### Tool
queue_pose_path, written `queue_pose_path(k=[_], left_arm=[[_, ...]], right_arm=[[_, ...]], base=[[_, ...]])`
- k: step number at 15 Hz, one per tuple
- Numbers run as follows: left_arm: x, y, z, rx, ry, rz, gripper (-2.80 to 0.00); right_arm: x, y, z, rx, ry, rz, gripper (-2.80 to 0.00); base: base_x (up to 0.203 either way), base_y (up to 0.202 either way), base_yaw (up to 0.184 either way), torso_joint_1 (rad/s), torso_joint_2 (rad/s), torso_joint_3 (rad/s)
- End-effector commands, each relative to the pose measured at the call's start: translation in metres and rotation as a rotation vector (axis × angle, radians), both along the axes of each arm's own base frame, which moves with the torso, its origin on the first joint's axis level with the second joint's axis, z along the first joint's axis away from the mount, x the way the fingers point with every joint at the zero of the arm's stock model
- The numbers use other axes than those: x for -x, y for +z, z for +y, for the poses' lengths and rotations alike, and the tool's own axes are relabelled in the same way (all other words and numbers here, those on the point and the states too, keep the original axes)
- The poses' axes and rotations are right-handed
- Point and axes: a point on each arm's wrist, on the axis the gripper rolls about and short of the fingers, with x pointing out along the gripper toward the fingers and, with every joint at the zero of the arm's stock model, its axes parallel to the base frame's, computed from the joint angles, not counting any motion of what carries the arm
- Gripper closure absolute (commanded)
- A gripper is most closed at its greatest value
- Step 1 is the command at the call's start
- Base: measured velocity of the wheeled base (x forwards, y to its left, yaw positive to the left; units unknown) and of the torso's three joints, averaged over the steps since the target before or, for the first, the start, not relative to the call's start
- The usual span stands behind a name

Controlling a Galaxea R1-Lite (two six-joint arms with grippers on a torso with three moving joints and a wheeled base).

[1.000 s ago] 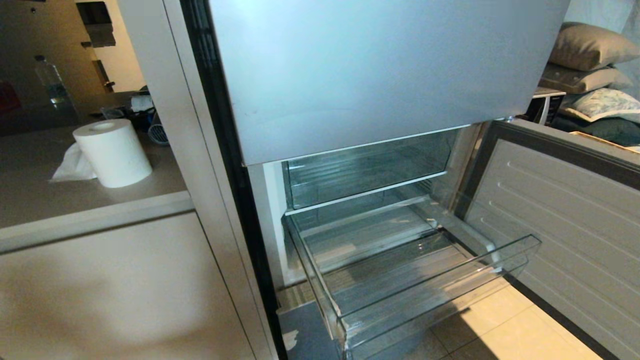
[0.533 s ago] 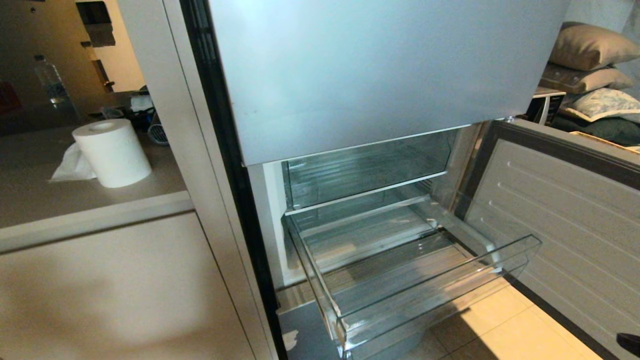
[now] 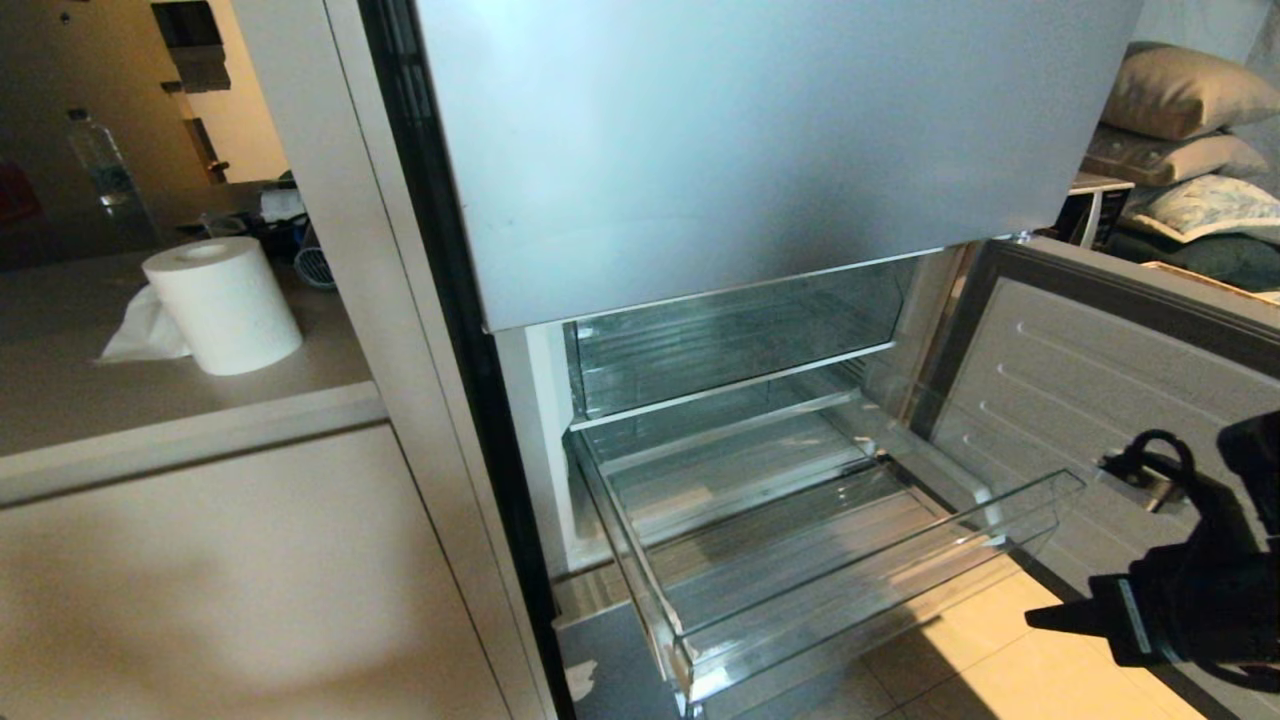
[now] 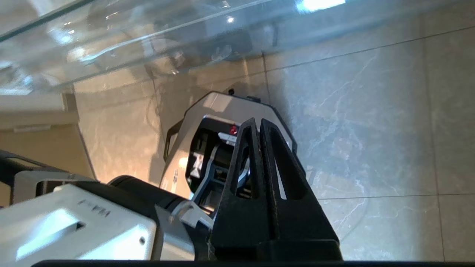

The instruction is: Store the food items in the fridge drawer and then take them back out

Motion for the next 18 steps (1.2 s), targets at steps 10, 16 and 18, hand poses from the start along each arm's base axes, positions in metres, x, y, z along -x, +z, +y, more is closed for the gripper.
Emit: queue_pose_path(k=[10,16,18], left_arm=[[0.0,0.0,0.0,0.0,0.0,0.002,0.0],[0.0,0.0,0.0,0.0,0.0,0.002,0.0],[0.0,0.0,0.0,0.0,0.0,0.002,0.0]], right_arm=[[-0.143,-0.057,0.047,-0.276,-0.188,-0.321,0.0],[-0.086,-0.033,0.042,-0.31,-0.197,-0.378,0.0],[-0.068,-0.032,0.04,-0.296,-0.186,-0.374,0.0]], base=[[0.0,0.0,0.0,0.0,0.0,0.0],[0.0,0.0,0.0,0.0,0.0,0.0],[0.0,0.0,0.0,0.0,0.0,0.0]])
